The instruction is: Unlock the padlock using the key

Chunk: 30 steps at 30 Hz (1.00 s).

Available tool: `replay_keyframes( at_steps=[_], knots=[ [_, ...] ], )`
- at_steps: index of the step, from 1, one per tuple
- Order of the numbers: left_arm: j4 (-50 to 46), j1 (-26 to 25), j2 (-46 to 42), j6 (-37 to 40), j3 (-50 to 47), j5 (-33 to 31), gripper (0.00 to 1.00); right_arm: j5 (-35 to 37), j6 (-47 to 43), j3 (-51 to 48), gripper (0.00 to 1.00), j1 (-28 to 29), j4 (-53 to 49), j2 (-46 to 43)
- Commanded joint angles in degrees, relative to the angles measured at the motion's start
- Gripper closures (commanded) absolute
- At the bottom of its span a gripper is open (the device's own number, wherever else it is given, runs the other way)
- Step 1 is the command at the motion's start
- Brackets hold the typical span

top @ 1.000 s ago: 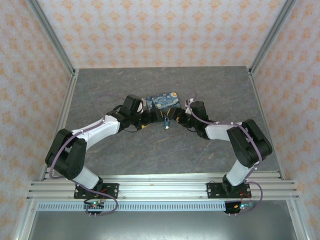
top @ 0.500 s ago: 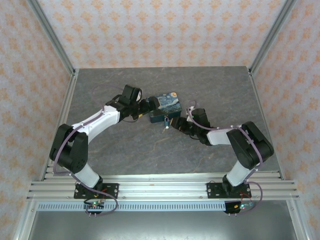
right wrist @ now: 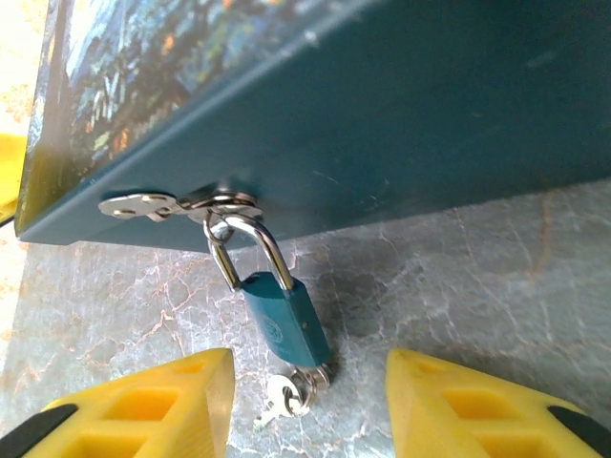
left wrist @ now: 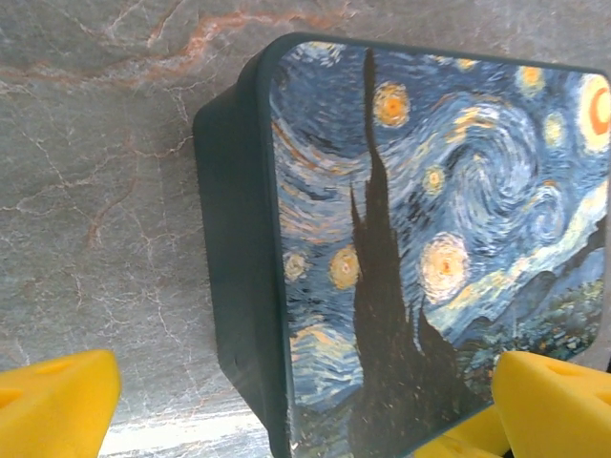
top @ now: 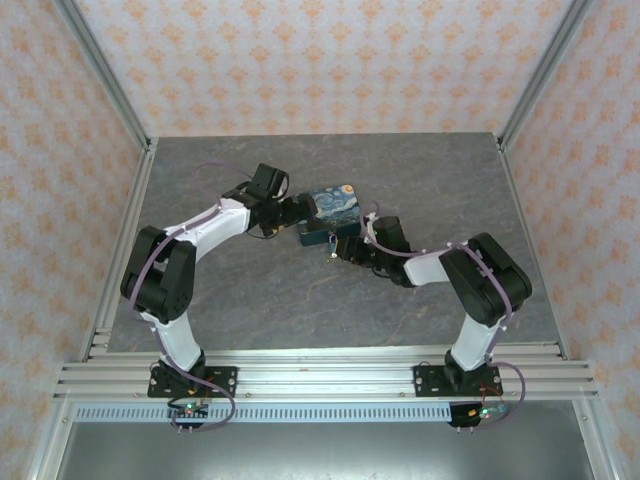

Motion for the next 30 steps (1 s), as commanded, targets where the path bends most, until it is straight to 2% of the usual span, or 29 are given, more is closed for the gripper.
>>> replay_keyframes(
  at_steps=[1,15,25,30],
  knots=[
    [-0.9,0.6,0.7,1.2,2.3,-0.6,0.0,1.3,-3.2,2.3,0.55,1.0,-1.0,1.5],
    [0.3,0.6,1.4,0.2,2.7,0.5,0.0,2.9,-4.1,3.5,0.62,1.9,-2.1,3.4],
    [1.3,0.6,1.7,-0.5,2.0,1.2,0.0,2.8,-3.2,5.1,0.63,2.1,-1.2,5.4],
    [1.9,0.6,1.9,-0.7,2.0,1.6,0.0,2.7,-3.0,5.7,0.7,2.3,-1.2,5.9]
  ],
)
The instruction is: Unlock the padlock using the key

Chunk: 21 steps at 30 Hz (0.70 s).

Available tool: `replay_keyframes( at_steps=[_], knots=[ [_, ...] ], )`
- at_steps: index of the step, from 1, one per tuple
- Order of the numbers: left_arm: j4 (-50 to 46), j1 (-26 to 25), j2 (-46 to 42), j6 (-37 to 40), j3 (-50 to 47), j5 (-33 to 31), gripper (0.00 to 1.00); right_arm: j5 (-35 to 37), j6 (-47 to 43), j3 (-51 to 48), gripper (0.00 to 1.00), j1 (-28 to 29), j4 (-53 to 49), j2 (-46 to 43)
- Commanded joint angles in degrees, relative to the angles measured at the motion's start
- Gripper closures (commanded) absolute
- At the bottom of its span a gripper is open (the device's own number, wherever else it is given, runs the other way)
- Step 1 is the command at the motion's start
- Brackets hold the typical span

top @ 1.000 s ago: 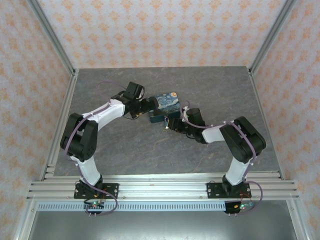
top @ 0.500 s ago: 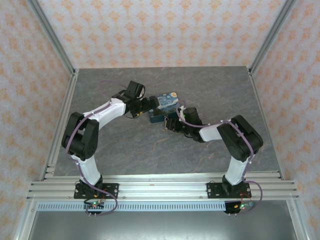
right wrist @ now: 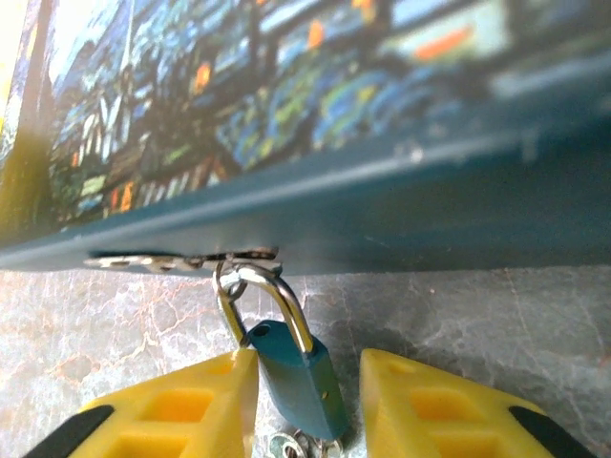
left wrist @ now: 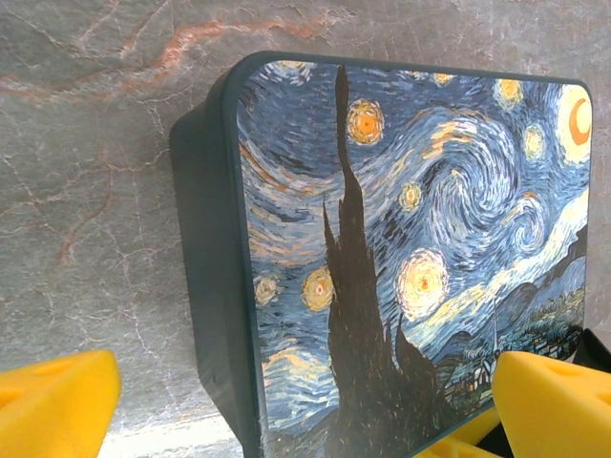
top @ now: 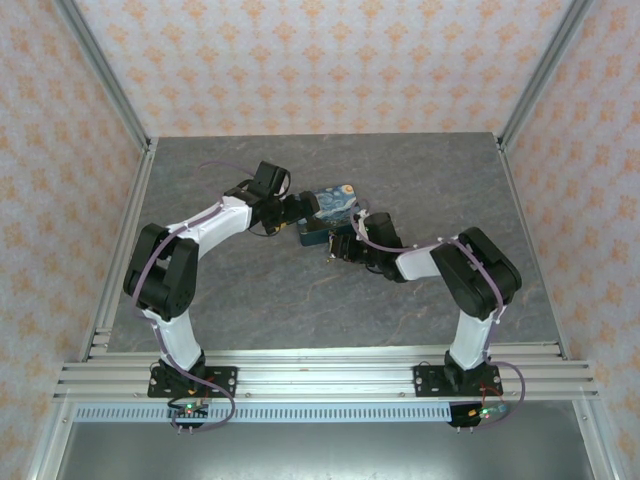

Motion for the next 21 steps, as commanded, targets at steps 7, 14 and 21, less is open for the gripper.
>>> replay_keyframes(
  at_steps=[7,14,21],
  knots=[
    [1.6,0.6,0.8,-0.8,0.3,0.9,0.0,1.4,0.2,0.8,0.85,0.7,0.1,2.0],
    [1.8,0.6,0.2,-0.5,-0.4,0.5,0.0,2.4,0.0,-0.4,0.89,0.7,-0.9,0.0],
    [0.3,0.6,-1.3,1.3,-1.9,-3.5,0.0,3.1,2.2,-1.6,0.96,0.4,-0.7,-1.2]
  ],
)
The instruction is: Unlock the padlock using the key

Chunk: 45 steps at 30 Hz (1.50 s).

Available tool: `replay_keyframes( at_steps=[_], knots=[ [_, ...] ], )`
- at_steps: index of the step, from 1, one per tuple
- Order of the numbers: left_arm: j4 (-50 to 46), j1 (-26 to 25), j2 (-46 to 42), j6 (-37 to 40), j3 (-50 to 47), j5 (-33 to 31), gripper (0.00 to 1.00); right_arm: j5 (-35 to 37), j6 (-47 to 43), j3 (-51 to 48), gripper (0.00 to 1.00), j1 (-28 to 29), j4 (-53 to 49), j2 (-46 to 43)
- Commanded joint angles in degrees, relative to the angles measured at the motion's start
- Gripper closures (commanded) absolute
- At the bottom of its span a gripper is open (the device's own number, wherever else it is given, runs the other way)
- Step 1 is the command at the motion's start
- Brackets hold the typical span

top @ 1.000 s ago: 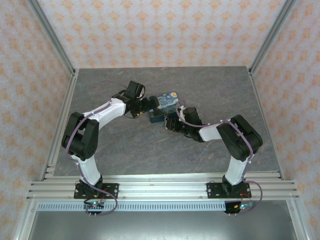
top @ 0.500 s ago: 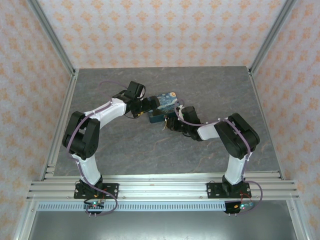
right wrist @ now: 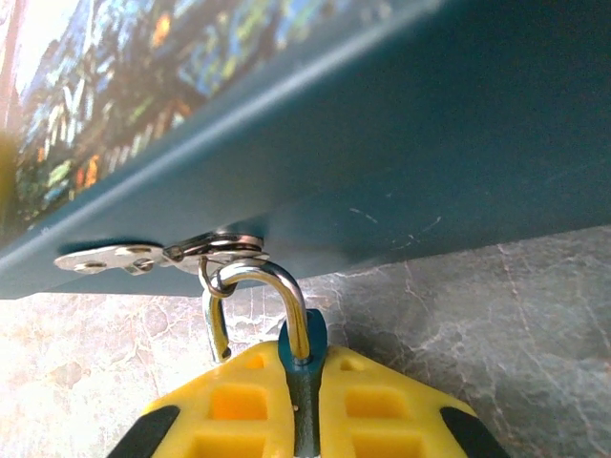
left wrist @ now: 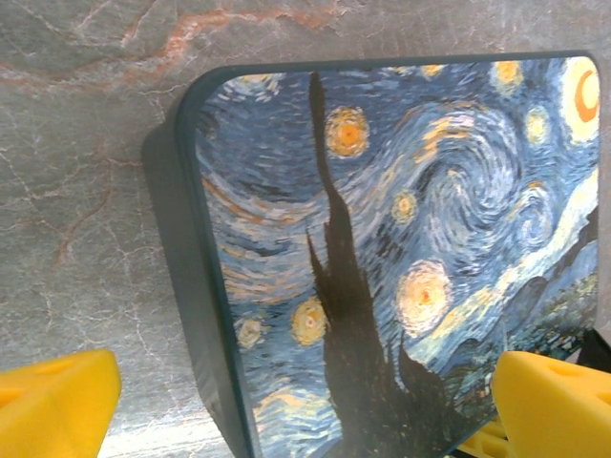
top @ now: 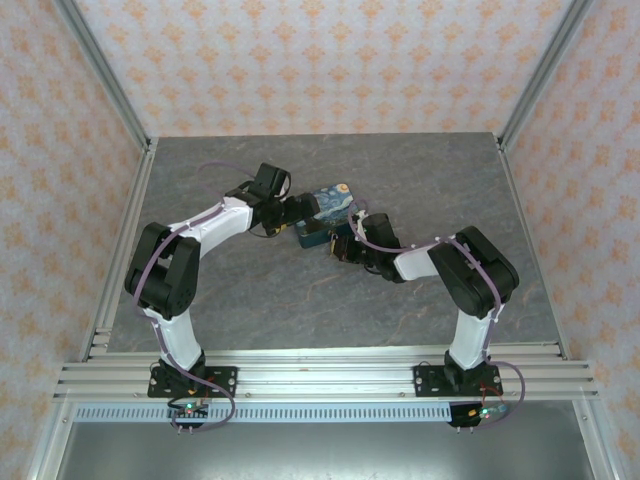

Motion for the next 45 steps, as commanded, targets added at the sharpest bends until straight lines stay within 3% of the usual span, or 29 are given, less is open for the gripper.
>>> replay_keyframes(
  at_steps=[1,22,26,30,32,45],
  knots=[
    [-0.7,0.5,-2.0,1.6,-1.3,-4.0,0.0,1.8,2.1,-1.8,0.97,0.0,-0.6,-1.8],
    [-4.9,-6.4,-3.5,6.0,-4.3,-22.7,0.0,3.2,13.5,-6.5,1.0,0.0,5.5,-2.2],
    [-3.9,-7.1,-3.2,5.5,-5.8,-22.9,0.0,3.7,14.0,-7.1,1.0,-0.1,5.6,-2.7],
    [-3.0,-7.2,-3.1,5.0,-6.6,-22.3,0.0,4.4,13.8,-7.8,0.83,-0.3,5.3,-3.1],
    [-2.8,-7.3,-3.1,5.0,-6.7,-22.0,0.0,4.7,13.7,-8.3,0.8,-0.4,5.4,-3.2],
    [-2.7,-7.3,-3.0,4.9,-6.5,-21.2,0.0,5.0,13.7,-9.9,0.78,-0.8,6.0,-4.2]
  ],
)
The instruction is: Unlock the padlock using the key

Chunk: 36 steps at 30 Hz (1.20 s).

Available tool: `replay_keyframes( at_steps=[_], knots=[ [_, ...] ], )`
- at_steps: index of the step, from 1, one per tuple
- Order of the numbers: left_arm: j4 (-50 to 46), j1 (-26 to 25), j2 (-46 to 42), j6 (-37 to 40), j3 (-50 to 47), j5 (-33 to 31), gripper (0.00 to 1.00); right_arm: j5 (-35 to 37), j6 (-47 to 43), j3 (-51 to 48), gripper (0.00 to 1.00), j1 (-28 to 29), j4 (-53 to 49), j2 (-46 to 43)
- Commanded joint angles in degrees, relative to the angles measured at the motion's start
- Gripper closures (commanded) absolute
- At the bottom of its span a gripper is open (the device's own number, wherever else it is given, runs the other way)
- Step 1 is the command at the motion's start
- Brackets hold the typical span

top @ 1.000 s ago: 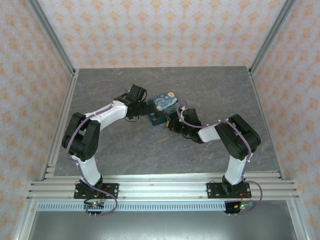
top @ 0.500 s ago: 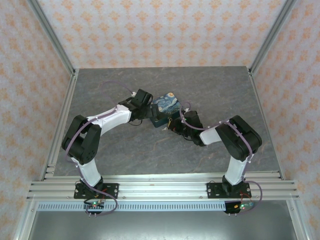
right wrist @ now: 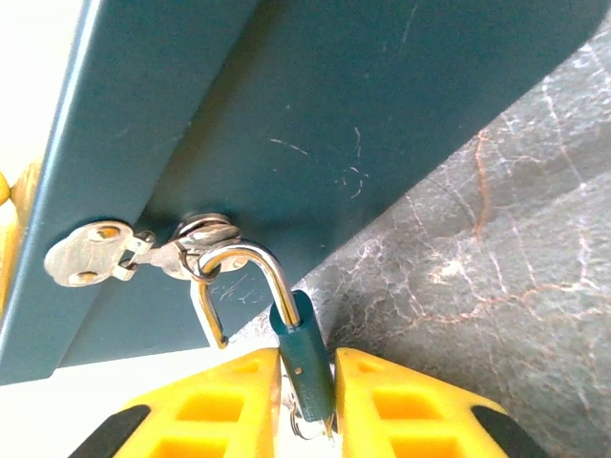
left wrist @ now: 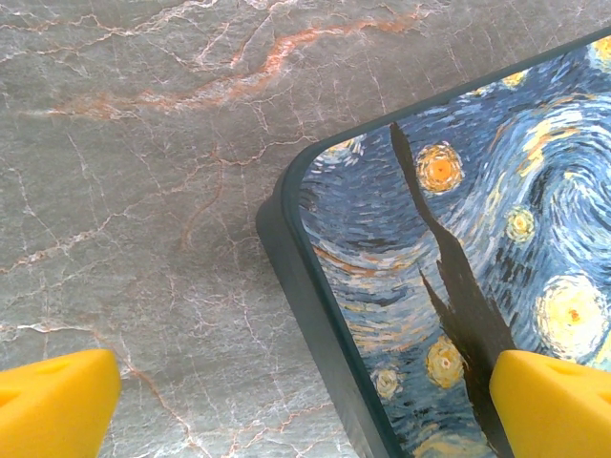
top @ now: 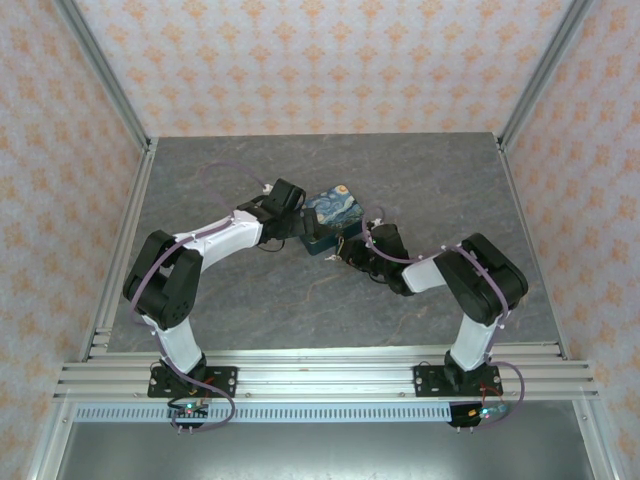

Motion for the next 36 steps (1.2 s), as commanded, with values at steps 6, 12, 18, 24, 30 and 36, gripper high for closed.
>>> replay_keyframes(
  at_steps=[6,12,18,24,30,36],
  knots=[
    [-2.5,-0.4,0.1,0.3,-1.5,-0.9,0.0,1.4,-0.3,-0.5,0.79,-0.6,-1.5,1.1],
    [-2.4,-0.3,0.0,0.2,-1.6,-0.8,0.0,1.7,-0.3,-0.4,0.95,-0.6,-1.5,1.3],
    [-2.2,-0.4,-0.1,0.1,-2.2,-0.8,0.0,2.2,0.9,-1.2,1.0,-0.7,-0.7,0.8],
    [-2.0,-0.4,-0.4,0.1,-2.9,-1.4,0.0,3.3,4.9,-2.9,1.0,-1.0,2.2,0.6],
    [-2.9,-0.8,-0.7,0.6,-3.1,-2.8,0.0,3.8,10.8,-4.2,1.0,-1.2,7.7,1.7],
    [-3.1,-1.3,-0.4,0.9,-3.3,-3.2,0.0,4.8,15.6,-4.5,1.0,-1.3,11.1,2.4]
  ],
)
